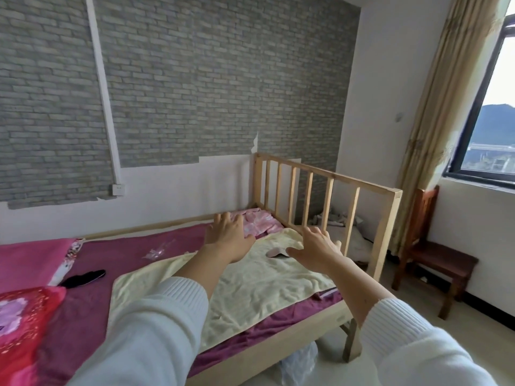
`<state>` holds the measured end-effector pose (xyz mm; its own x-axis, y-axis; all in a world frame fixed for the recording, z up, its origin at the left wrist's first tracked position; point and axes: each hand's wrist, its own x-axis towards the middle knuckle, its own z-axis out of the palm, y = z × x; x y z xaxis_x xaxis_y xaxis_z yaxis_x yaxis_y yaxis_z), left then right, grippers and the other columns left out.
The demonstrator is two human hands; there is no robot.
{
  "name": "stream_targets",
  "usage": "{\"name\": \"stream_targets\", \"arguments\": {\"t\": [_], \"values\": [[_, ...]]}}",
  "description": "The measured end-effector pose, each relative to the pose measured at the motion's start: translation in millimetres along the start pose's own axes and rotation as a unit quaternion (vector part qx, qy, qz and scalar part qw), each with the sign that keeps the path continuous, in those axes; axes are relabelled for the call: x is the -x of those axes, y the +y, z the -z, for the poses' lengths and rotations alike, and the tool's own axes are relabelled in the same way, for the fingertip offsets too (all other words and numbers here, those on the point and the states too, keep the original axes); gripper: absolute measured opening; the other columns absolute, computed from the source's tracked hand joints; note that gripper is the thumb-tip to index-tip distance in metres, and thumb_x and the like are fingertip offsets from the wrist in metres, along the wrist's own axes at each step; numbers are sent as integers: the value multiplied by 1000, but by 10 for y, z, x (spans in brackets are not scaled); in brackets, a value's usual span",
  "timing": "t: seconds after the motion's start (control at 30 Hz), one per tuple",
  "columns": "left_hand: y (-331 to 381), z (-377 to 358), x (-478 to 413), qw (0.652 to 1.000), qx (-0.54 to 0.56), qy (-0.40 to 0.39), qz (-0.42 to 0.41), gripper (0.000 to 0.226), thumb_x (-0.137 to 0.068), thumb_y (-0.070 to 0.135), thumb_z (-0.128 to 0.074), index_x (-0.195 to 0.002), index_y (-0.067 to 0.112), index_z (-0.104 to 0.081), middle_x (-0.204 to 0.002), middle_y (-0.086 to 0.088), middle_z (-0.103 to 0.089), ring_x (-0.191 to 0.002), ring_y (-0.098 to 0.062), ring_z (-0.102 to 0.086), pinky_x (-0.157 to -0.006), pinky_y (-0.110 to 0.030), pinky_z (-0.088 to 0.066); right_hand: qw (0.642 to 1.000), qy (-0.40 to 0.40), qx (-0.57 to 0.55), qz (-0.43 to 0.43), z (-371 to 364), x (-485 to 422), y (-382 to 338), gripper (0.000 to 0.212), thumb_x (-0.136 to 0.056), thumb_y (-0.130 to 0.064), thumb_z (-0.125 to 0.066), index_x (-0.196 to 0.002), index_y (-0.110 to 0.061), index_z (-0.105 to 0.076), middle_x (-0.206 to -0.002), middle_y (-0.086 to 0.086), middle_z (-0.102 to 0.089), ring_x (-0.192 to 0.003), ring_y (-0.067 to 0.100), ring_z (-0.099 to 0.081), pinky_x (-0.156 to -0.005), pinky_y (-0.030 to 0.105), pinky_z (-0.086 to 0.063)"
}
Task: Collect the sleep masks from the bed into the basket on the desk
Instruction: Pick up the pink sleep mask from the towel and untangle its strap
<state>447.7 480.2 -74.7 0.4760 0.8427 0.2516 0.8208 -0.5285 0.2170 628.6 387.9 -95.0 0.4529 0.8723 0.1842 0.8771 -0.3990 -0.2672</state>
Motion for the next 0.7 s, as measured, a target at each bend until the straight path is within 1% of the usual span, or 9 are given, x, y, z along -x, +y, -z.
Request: {"name": "stream_targets", "arguments": {"t": [0.17, 0.3, 0.4, 0.53, 0.63, 0.7], "values": [[-114, -324, -1318, 999, -33, -6, -18, 54, -87, 48, -44, -132, 19, -41, -138, -12, -41, -129, -32, -32, -101, -48, -38, 1000, -2, -2, -20, -208, -1288, 164, 65, -79, -57, -54, -131, -19, -42, -138, 5, -46, -129, 30, -39, -100, 57, -31], [-144, -486, -2335, 999, -31, -9, -19, 52, -89, 45, -42, -134, 19, -40, -141, -12, -38, -130, -32, -31, -102, -49, -37, 999, 11, -14, -33, -307, -2248, 292, 72, -80, -58, -53, -139, -19, -37, -143, 7, -43, -132, 31, -36, -102, 58, -30], [-90, -710, -2950, 999, -29, -18, -31, 53, -90, 47, -43, -135, 19, -39, -142, -11, -38, -131, -32, -31, -102, -48, -38, 999, 8, -8, -42, -435, -2827, 429, 71, -81, -56, -55, -138, -18, -37, -141, 6, -44, -130, 30, -37, -101, 57, -31], [-18, -1140, -3735, 999, -7, -11, -49, 53, -87, 46, -43, -132, 20, -41, -140, -10, -40, -128, -31, -33, -100, -48, -40, 998, 8, -9, -63, -660, -3590, 696, 63, -82, -53, -54, -132, -17, -41, -137, 7, -46, -128, 30, -38, -100, 55, -32], [29, -1578, -4281, 999, 4, -16, -48, 58, -85, 48, -43, -136, 21, -38, -140, -10, -41, -129, -31, -33, -102, -50, -39, 998, -6, -8, -60, -955, -4139, 925, 65, -82, -53, -54, -134, -17, -39, -138, 7, -45, -129, 30, -37, -102, 56, -31], [83, -1910, -4650, 999, 4, -27, -43, 57, -85, 48, -44, -136, 21, -39, -141, -11, -41, -130, -32, -33, -102, -50, -38, 998, -24, -8, -63, -1185, -4518, 1103, 65, -81, -54, -53, -132, -17, -40, -136, 7, -46, -128, 30, -37, -101, 56, -31]]}}
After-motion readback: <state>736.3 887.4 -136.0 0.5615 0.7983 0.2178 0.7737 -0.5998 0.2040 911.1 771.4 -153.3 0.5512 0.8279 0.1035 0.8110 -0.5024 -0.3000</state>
